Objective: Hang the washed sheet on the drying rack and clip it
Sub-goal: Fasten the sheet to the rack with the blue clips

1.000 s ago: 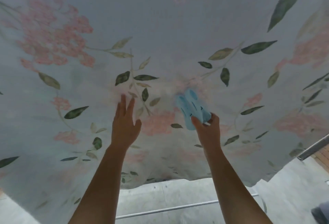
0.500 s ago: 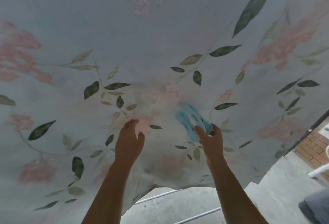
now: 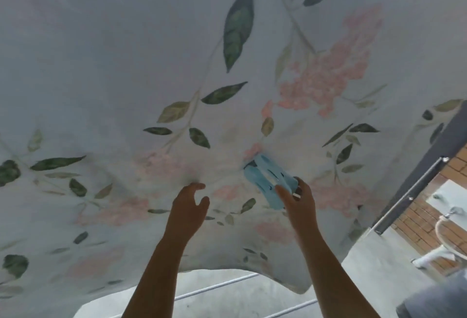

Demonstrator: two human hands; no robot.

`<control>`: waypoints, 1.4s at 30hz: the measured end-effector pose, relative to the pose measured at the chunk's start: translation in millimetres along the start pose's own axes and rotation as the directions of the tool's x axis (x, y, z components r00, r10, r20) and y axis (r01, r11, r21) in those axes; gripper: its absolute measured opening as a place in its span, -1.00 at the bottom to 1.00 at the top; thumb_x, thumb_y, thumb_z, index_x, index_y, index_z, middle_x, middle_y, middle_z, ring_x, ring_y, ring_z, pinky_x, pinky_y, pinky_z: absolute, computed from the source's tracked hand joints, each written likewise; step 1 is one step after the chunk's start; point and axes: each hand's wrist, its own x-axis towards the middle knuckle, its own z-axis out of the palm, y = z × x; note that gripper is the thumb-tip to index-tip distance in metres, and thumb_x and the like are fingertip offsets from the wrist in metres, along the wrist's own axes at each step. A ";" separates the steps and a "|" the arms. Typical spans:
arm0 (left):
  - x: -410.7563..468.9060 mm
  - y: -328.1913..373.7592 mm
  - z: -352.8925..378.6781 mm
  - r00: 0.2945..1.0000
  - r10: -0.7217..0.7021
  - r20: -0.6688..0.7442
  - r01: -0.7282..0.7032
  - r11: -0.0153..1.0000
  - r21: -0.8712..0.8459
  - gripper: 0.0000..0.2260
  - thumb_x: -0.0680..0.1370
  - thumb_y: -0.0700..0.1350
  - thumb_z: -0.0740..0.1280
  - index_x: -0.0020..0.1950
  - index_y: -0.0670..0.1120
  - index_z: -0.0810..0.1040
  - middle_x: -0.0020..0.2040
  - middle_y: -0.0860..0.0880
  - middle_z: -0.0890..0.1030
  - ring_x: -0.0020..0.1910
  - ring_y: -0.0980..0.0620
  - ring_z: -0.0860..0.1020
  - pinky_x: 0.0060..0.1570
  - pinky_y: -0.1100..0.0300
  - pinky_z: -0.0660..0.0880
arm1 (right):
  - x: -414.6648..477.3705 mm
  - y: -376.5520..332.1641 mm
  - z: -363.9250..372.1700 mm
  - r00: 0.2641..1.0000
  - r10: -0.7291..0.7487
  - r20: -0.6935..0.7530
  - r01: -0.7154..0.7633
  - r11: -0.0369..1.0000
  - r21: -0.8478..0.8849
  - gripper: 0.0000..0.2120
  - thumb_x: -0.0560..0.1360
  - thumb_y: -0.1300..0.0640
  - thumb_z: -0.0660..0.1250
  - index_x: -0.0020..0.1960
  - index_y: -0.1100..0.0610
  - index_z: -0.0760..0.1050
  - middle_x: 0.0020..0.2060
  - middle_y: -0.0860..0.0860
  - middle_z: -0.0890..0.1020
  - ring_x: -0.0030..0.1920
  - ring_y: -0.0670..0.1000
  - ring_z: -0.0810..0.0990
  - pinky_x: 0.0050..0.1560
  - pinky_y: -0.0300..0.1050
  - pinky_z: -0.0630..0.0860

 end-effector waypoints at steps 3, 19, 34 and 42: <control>-2.5 46.6 37.8 0.999 0.020 0.029 -0.013 0.977 -0.214 -0.64 0.50 -0.17 0.40 0.29 -0.07 0.47 0.24 0.00 0.52 0.22 0.02 0.49 0.23 0.10 0.42 | 24.9 -2.1 -40.3 0.991 -0.083 0.107 0.087 0.995 -0.037 -0.27 0.26 -0.27 0.43 0.28 0.13 0.43 0.10 0.07 0.60 0.03 0.00 0.65 -0.11 -0.01 0.66; -6.7 160.9 118.4 0.942 0.225 0.250 -0.063 0.848 -0.526 -0.68 0.50 -0.27 0.39 0.15 0.06 0.46 -0.01 0.12 0.64 -0.07 0.12 0.63 -0.16 0.33 0.54 | 42.5 -21.8 -154.3 0.929 -0.189 0.319 0.180 0.982 0.056 -0.45 0.37 -0.07 0.41 0.31 0.01 0.37 0.15 -0.07 0.58 0.13 -0.12 0.58 -0.02 -0.29 0.56; -11.1 272.3 252.9 0.999 0.052 -0.008 -0.042 0.698 -0.715 -0.86 0.47 -0.12 0.37 0.02 -0.08 0.57 -0.03 -0.15 0.63 -0.06 -0.12 0.62 -0.04 -0.06 0.55 | 219.9 27.0 -348.8 0.998 -0.022 -0.060 0.020 0.999 -0.036 -0.63 0.47 0.01 0.39 0.20 0.17 0.49 -0.05 -0.03 0.60 0.05 0.06 0.53 -0.03 -0.01 0.48; -21.4 327.2 275.4 0.988 -0.032 -0.148 -0.055 0.836 -0.546 -0.85 0.52 -0.30 0.30 -0.08 -0.07 0.57 -0.12 -0.03 0.61 -0.16 0.01 0.56 -0.21 0.33 0.50 | 272.5 17.5 -431.9 0.962 -0.243 0.125 0.262 0.950 -0.168 -0.76 0.57 0.22 0.26 -0.20 0.04 0.60 -0.43 -0.21 0.59 -0.28 -0.15 0.51 -0.27 -0.26 0.40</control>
